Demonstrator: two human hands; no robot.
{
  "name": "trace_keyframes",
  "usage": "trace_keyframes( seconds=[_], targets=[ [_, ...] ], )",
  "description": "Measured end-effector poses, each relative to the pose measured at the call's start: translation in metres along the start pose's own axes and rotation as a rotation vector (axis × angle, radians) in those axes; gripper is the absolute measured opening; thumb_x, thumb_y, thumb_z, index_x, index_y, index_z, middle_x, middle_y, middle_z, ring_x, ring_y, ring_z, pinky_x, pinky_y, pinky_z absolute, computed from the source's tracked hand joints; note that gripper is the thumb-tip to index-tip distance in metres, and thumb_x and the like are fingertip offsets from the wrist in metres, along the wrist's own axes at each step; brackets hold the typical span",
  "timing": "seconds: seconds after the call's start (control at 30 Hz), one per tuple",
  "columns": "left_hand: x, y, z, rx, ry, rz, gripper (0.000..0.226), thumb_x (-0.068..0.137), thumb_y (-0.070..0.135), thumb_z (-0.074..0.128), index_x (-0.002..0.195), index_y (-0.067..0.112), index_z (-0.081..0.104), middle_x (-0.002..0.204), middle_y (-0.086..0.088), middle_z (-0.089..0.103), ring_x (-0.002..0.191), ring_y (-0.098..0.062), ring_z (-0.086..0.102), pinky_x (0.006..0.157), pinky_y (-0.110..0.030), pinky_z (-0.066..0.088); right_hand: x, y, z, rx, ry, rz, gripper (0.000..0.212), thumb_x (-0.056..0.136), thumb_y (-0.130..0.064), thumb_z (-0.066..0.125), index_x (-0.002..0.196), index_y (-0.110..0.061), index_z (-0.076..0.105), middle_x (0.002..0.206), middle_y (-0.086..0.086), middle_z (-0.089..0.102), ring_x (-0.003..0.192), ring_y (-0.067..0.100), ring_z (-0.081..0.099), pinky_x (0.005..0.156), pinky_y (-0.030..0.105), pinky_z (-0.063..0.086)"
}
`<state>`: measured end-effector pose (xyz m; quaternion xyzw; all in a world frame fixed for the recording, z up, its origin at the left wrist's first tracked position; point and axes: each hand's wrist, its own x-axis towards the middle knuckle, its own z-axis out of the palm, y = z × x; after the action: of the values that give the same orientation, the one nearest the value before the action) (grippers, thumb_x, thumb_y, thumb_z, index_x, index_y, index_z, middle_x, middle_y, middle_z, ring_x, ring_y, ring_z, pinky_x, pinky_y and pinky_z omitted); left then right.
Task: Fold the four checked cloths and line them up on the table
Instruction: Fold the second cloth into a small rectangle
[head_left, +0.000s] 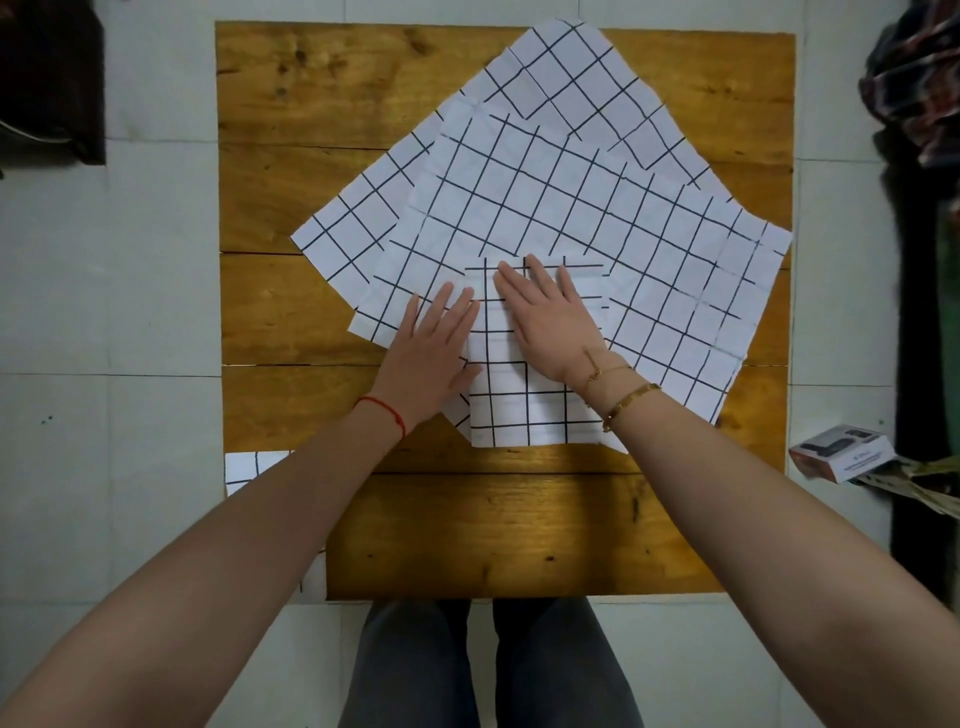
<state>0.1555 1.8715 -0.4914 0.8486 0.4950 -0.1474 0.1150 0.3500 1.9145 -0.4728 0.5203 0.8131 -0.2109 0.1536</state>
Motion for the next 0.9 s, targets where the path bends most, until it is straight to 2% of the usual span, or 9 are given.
trace_keyframes(
  seconds=[0.13, 0.27, 0.37, 0.5, 0.7, 0.8, 0.9],
  targets=[
    [-0.030, 0.006, 0.003, 0.018, -0.033, 0.111, 0.074, 0.096, 0.053, 0.018, 0.154, 0.008, 0.008, 0.163, -0.010, 0.005, 0.150, -0.028, 0.000, 0.119, -0.052, 0.010, -0.001, -0.004, -0.003, 0.033, -0.042, 0.020, 0.061, 0.101, -0.016, 0.030, 0.155, -0.015, 0.002, 0.163, -0.003, -0.002, 0.150, 0.025, -0.007, 0.121, 0.049, -0.002],
    [-0.061, 0.015, 0.012, -0.011, -0.054, 0.189, 0.072, 0.099, 0.053, 0.024, 0.154, 0.008, 0.014, 0.162, -0.010, 0.008, 0.150, -0.027, -0.001, 0.119, -0.052, 0.011, -0.001, -0.008, -0.005, 0.044, -0.059, 0.038, 0.067, 0.098, -0.010, 0.033, 0.155, -0.015, 0.000, 0.163, -0.003, -0.004, 0.150, 0.025, -0.009, 0.121, 0.049, -0.002],
    [-0.083, 0.021, 0.022, -0.031, -0.101, 0.235, 0.074, 0.098, 0.055, 0.021, 0.155, 0.010, 0.008, 0.163, -0.009, 0.002, 0.150, -0.026, -0.008, 0.119, -0.052, 0.010, -0.002, -0.008, -0.004, 0.038, -0.066, 0.039, 0.070, 0.095, -0.007, 0.035, 0.155, -0.015, -0.001, 0.163, -0.003, -0.005, 0.150, 0.026, -0.008, 0.121, 0.049, -0.002],
    [-0.103, 0.028, 0.028, -0.025, -0.106, 0.277, 0.073, 0.098, 0.056, 0.018, 0.154, 0.010, 0.012, 0.162, -0.009, 0.007, 0.150, -0.027, -0.004, 0.120, -0.051, 0.011, -0.001, -0.006, -0.004, 0.026, -0.068, 0.041, 0.072, 0.094, -0.005, 0.036, 0.155, -0.015, -0.001, 0.163, -0.003, -0.004, 0.150, 0.027, -0.008, 0.121, 0.050, -0.001],
    [-0.116, 0.028, 0.029, -0.014, -0.106, 0.334, 0.071, 0.100, 0.055, 0.024, 0.154, 0.009, 0.015, 0.162, -0.008, 0.009, 0.150, -0.027, -0.002, 0.121, -0.050, 0.007, 0.000, -0.008, -0.003, 0.016, -0.064, 0.037, 0.073, 0.093, -0.004, 0.037, 0.155, -0.015, 0.000, 0.163, -0.002, -0.004, 0.150, 0.027, -0.007, 0.121, 0.049, -0.001],
    [-0.114, 0.028, 0.025, -0.033, -0.102, 0.339, 0.065, 0.101, 0.051, 0.025, 0.151, 0.009, 0.028, 0.158, -0.009, 0.026, 0.149, -0.027, 0.011, 0.120, -0.050, 0.014, 0.000, -0.005, -0.004, 0.077, -0.033, 0.015, 0.068, 0.095, -0.006, 0.035, 0.155, -0.015, 0.006, 0.163, -0.001, 0.000, 0.150, 0.025, -0.002, 0.121, 0.047, -0.001],
    [-0.103, 0.031, 0.017, -0.145, -0.013, 0.271, 0.055, 0.101, 0.044, 0.028, 0.142, 0.011, 0.043, 0.145, -0.009, 0.044, 0.140, -0.026, 0.033, 0.117, -0.045, 0.026, -0.004, 0.006, -0.003, 0.267, 0.194, -0.002, 0.055, 0.096, -0.011, 0.038, 0.151, -0.011, 0.028, 0.160, 0.008, 0.021, 0.146, 0.030, 0.021, 0.119, 0.044, 0.014]
  ],
)
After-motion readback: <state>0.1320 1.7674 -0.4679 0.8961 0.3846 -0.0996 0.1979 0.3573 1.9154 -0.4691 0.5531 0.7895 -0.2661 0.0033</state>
